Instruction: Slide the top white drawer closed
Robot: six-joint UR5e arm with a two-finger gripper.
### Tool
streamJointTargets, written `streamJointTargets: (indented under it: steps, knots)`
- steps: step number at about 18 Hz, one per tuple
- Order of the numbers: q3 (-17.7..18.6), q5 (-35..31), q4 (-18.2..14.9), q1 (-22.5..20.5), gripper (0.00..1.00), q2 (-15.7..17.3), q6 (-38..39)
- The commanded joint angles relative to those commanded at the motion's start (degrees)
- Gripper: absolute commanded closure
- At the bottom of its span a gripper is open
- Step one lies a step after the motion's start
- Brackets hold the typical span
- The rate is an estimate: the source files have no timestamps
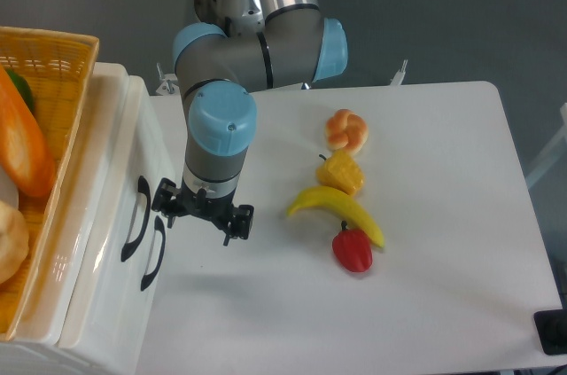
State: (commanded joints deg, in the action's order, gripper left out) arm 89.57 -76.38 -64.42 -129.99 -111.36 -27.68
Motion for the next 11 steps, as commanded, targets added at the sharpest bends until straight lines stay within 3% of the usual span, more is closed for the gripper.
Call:
streamJointTargets:
  steps: [8,11]
  knots:
    - [-2.2,-3.25,-0.18,-8.34,0.0,1.23,-8.95]
    - [-1.94,-10.08,-0.53,-9.67,0.0,2.98,-15.89]
